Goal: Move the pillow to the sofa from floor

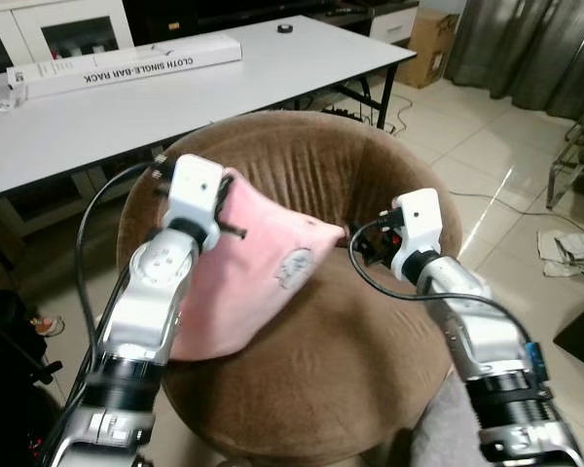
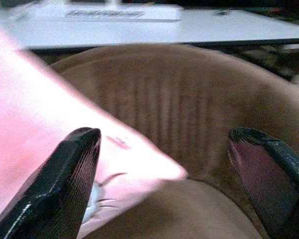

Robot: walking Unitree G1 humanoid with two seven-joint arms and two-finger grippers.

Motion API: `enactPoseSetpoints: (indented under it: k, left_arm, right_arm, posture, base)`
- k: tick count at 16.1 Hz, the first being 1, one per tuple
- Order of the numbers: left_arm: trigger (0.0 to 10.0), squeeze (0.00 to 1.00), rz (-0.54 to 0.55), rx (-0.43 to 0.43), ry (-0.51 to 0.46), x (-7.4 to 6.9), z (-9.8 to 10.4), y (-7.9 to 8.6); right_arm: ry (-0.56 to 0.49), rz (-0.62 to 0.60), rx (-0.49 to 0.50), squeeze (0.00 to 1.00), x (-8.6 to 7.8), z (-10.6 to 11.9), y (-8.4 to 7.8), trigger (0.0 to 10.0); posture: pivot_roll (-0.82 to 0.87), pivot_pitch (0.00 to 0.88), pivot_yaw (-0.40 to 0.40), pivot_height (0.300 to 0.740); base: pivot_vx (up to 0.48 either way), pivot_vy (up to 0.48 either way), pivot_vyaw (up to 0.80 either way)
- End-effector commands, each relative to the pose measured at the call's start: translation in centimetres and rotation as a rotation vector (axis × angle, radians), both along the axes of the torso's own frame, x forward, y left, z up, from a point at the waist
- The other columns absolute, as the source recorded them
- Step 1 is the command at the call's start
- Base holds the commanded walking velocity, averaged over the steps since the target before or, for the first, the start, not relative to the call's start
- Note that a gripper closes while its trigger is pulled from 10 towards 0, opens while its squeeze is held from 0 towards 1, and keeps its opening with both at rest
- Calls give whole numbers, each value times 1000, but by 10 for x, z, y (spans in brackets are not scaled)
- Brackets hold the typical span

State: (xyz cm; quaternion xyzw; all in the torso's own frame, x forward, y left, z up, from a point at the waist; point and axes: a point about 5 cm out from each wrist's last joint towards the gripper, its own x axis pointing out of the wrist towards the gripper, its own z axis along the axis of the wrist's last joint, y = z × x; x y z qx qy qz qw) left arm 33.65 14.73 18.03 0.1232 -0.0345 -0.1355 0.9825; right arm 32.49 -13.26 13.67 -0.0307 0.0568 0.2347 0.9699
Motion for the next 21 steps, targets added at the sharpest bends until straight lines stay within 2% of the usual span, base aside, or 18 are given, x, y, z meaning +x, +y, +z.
enactPoseSetpoints:
  k: [1, 2, 4, 5, 8, 9, 11, 12, 14, 15, 16, 17, 20, 21]
  left_arm:
    - [10000, 0, -57, 9, -52, 5, 13, -5]
    - [10000, 0, -91, 50, -19, 9, 10, -6]
    - [10000, 0, -110, 91, 35, 16, 1, -5]
    - [10000, 0, -112, 153, 78, 20, -9, -2]
    - [10000, 0, -34, 153, 221, 35, -34, 11]
    - [10000, 0, -19, 153, 227, 36, -36, 13]
    - [10000, 0, 19, 66, 250, 43, -41, 16]
    - [10000, 0, 5, 38, 246, 49, -38, 10]
    - [10000, 0, 33, 80, 219, 55, -33, 10]
    - [10000, 0, 76, 127, 208, 59, -30, 16]
    - [10000, 694, 110, 144, 207, 60, -29, 21]
    - [10000, 1000, 188, 197, 211, 63, -25, 34]
    - [10000, 1000, 259, 288, 221, 63, -22, 53]
    - [10000, 1000, 264, 296, 219, 64, -21, 54]
  right_arm:
    - [5, 99, -6, 0, -3, 7, 6, 10000]
    - [43, 195, -34, 0, -10, 3, 8, 10000]
    - [63, 275, -79, 0, -18, -1, 9, 10000]
    - [71, 296, -93, 0, -22, -2, 9, 10000]
    - [104, 323, -90, 0, -32, -1, 10, 10000]
    - [108, 327, -94, 0, -34, -1, 11, 10000]
    - [118, 349, -95, 0, -40, 0, 14, 10000]
    - [123, 370, -105, 0, -46, 3, 18, 10000]
    - [124, 366, -104, 0, -48, 6, 21, 10000]
    - [124, 362, -101, 0, -50, 8, 23, 10000]
    - [124, 360, -100, 0, -51, 9, 23, 10000]
    - [127, 360, -94, 0, -53, 9, 25, 10000]
    - [145, 372, -90, 0, -58, 9, 28, 10000]
    - [147, 372, -91, 0, -59, 8, 28, 10000]
  posture:
    - [150, 0, 1, 740]
    - [144, 0, 1, 740]
    - [135, 0, 3, 740]
    - [125, 0, 5, 740]
    - [104, 0, -3, 740]
    - [104, 0, -3, 740]
    - [86, 0, -8, 740]
    - [70, 0, -13, 740]
    - [56, 0, -19, 740]
    - [46, 0, -20, 740]
    - [44, 2, -21, 740]
    - [41, 4, -21, 740]
    - [36, 0, -23, 740]
    - [36, 0, -23, 740]
  base:
    - [0, 0, 0]
    - [0, 0, 0]
    - [0, 0, 0]
    - [0, 0, 0]
    - [0, 0, 0]
    - [0, 0, 0]
    - [0, 0, 0]
    - [0, 0, 0]
    - [0, 0, 0]
    - [0, 0, 0]
    - [0, 0, 0]
    - [0, 0, 0]
    - [0, 0, 0]
    - [0, 0, 0]
